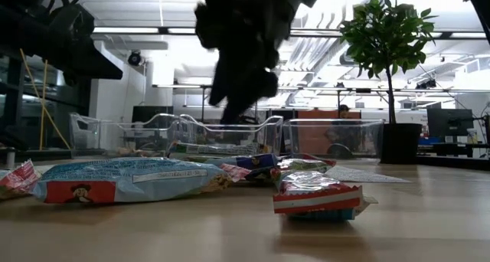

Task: Pick and place Granola Bars by type
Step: Put the yellow granola bar into the left transparent bin

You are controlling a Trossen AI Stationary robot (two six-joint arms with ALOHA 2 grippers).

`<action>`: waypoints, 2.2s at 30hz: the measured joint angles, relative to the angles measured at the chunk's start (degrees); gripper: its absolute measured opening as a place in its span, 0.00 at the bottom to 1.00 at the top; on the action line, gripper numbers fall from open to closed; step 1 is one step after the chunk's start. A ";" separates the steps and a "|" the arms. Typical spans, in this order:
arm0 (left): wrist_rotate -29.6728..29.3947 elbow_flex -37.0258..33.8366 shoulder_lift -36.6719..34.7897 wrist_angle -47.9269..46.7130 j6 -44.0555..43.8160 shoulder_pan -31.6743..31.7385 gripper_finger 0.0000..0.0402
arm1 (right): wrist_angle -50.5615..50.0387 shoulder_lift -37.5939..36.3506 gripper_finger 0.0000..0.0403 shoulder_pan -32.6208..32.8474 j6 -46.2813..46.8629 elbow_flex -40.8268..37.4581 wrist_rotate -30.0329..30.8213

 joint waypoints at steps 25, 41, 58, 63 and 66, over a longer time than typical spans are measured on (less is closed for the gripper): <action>-0.03 0.00 -0.02 -0.02 0.00 0.00 0.13 | 8.90 -0.15 0.57 2.68 6.56 -10.53 4.74; -0.05 0.00 -0.02 -0.04 0.00 0.00 0.13 | 9.07 0.00 0.52 5.33 9.42 -10.61 4.54; 0.85 0.00 -0.02 -0.04 0.00 0.00 0.13 | 14.72 0.07 0.51 5.04 0.92 -7.69 6.07; 0.87 0.00 0.00 -0.04 0.00 0.00 0.13 | 15.76 0.07 0.51 3.45 -0.11 -7.59 6.81; 0.89 0.00 0.00 -0.04 0.00 0.00 0.13 | 16.31 0.07 0.51 2.24 -0.66 -8.16 6.29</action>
